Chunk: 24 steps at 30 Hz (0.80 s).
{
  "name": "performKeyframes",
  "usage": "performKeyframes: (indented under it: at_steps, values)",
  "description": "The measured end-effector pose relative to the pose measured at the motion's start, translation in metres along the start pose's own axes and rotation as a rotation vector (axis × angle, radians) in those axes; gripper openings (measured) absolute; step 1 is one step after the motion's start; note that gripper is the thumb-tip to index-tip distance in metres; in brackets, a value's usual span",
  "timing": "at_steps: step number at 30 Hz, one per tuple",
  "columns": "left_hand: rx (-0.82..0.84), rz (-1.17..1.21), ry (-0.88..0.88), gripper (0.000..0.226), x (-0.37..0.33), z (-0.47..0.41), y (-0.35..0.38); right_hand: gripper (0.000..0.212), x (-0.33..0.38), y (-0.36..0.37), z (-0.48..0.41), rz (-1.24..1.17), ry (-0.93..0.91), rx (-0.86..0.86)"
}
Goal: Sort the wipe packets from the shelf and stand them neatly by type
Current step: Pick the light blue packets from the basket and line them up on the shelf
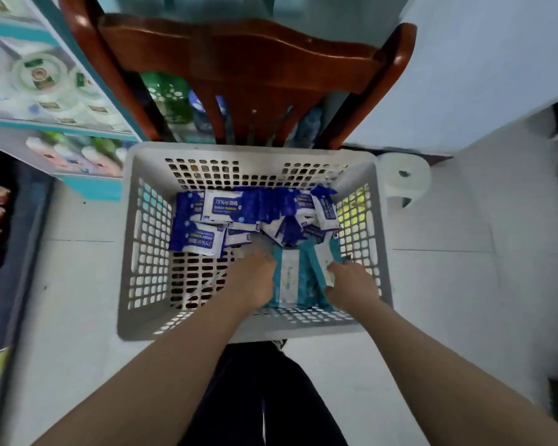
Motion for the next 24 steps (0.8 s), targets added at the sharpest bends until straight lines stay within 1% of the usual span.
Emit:
performKeyframes:
  at_steps: [3,6,8,10,12,14,16,18,20,23,24]
  values:
    - [0.072,0.073,-0.035,0.026,0.003,-0.017,0.021,0.049,-0.011,0.018,-0.012,-0.132,0.094,0.03]
    - [0.118,0.193,-0.068,0.031,0.005,-0.033,0.041,0.053,-0.017,0.035,-0.025,-0.274,0.17,0.033]
    - [0.131,0.302,-0.145,0.039,0.004,-0.039,0.054,0.052,-0.021,0.047,-0.033,-0.323,0.201,0.025]
    - [0.136,0.462,-0.259,0.052,0.002,-0.042,0.063,0.051,-0.025,0.057,-0.039,-0.353,0.212,0.009]
    - [0.111,0.559,-0.353,0.059,-0.001,-0.043,0.069,0.054,-0.029,0.063,-0.045,-0.38,0.229,-0.017]
    - [0.057,0.588,-0.389,0.056,-0.006,-0.044,0.071,0.059,-0.031,0.067,-0.05,-0.431,0.255,-0.037]
    - [0.009,0.623,-0.369,0.043,-0.012,-0.047,0.072,0.059,-0.032,0.067,-0.054,-0.468,0.283,-0.052]
    - [-0.003,0.717,-0.333,0.031,-0.018,-0.05,0.072,0.053,-0.032,0.065,-0.057,-0.481,0.29,-0.084]
    - [-0.029,0.872,-0.393,0.032,-0.017,-0.051,0.068,0.043,-0.029,0.062,-0.057,-0.523,0.249,-0.133]
    - [-0.071,0.996,-0.481,0.032,-0.004,-0.05,0.058,0.026,-0.021,0.052,-0.055,-0.704,0.151,-0.18]
    - [-0.081,1.029,-0.492,0.029,0.003,-0.049,0.054,0.024,-0.019,0.046,-0.054,-0.767,0.115,-0.177]
Point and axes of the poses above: each hand's wrist, its own z-axis away from the middle knuckle, its own y-axis out of the palm, x = y × z, the point moved 4 cm from there along -z, towards the middle knuckle, and after that the axes turned 4 degrees about z, right-handed, at the moved point
